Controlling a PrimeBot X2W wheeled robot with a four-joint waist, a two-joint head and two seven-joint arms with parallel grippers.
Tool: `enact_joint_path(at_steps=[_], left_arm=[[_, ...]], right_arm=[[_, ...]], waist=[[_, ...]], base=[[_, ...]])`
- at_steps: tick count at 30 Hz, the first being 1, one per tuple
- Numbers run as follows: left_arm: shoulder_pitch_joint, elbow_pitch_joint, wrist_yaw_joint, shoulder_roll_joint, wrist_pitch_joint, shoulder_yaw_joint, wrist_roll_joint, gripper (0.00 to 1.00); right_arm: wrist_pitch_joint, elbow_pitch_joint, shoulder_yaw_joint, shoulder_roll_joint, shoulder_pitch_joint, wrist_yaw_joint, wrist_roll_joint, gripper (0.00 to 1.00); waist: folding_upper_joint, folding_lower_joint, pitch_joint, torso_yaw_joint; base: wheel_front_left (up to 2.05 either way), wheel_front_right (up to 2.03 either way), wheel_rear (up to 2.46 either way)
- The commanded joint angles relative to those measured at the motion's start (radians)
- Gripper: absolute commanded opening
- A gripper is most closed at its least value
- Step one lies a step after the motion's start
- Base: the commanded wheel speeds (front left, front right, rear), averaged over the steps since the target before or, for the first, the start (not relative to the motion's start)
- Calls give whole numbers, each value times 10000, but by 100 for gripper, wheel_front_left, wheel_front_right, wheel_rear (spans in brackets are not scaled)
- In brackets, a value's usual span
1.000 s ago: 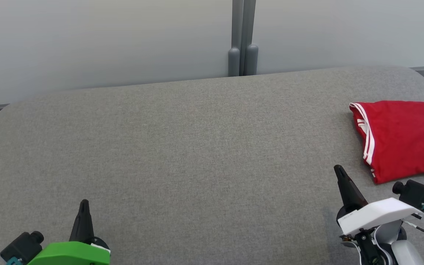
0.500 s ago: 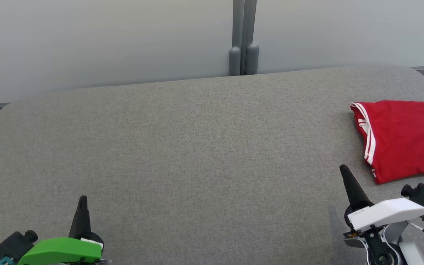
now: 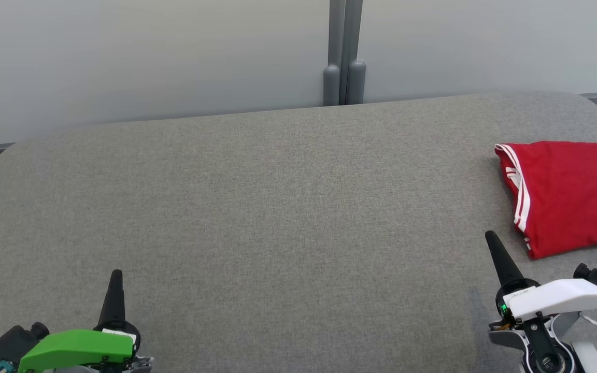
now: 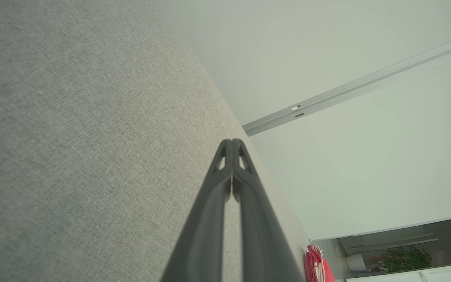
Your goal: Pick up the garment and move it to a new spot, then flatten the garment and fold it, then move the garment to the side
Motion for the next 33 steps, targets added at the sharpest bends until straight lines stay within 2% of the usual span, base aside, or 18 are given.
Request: enact_joint_path(at_steps=[1, 33], left_arm=[[-278, -67, -87, 12, 48, 71, -208, 0], [-583, 48, -571, -231, 724, 588, -2607, 0]], right_arm=[[39, -50, -55, -53, -220, 7, 207, 0], [413, 221, -497, -73, -272, 5, 2987, 0]], waist=[[0, 0, 1, 1], [0, 0, 61, 60]], base=[[0, 0, 0], [0, 0, 0]])
